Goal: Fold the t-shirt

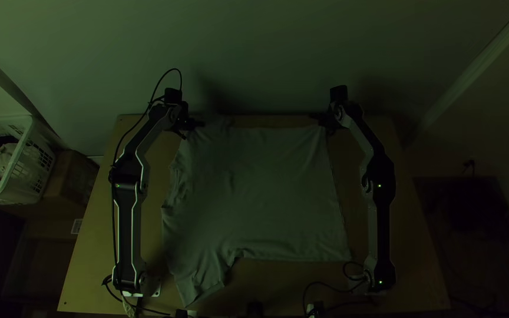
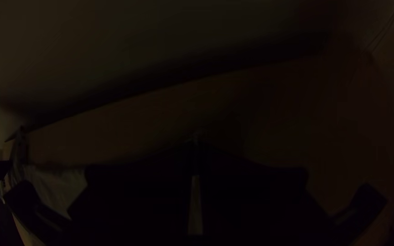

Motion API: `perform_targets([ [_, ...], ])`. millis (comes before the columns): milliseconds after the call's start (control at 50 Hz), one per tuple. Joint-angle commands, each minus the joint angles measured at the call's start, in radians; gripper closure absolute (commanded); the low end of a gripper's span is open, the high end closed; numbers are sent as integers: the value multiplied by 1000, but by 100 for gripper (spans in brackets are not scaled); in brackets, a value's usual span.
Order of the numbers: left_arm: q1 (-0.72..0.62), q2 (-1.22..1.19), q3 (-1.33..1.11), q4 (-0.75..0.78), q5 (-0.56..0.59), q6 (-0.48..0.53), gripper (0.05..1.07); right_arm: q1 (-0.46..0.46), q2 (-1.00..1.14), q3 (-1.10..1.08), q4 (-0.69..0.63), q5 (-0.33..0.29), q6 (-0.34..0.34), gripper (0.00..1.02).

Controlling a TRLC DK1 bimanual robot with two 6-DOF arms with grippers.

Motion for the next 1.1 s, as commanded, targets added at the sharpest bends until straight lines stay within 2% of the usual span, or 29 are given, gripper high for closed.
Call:
perform_targets([
  [0, 23, -57, 33, 13, 14, -23, 105, -21, 16, 33, 17, 16, -14, 100],
  [200, 64, -89, 25, 0, 101, -48, 105, -38, -3, 28, 14, 17, -37, 100],
  [780, 70, -229, -128, -38, 126, -48, 105, -35, -129, -46, -87, 19, -83, 100],
  [1080, 69, -338, -328, 46, 132, -41, 105, -29, -207, -144, -107, 22, -102, 100],
])
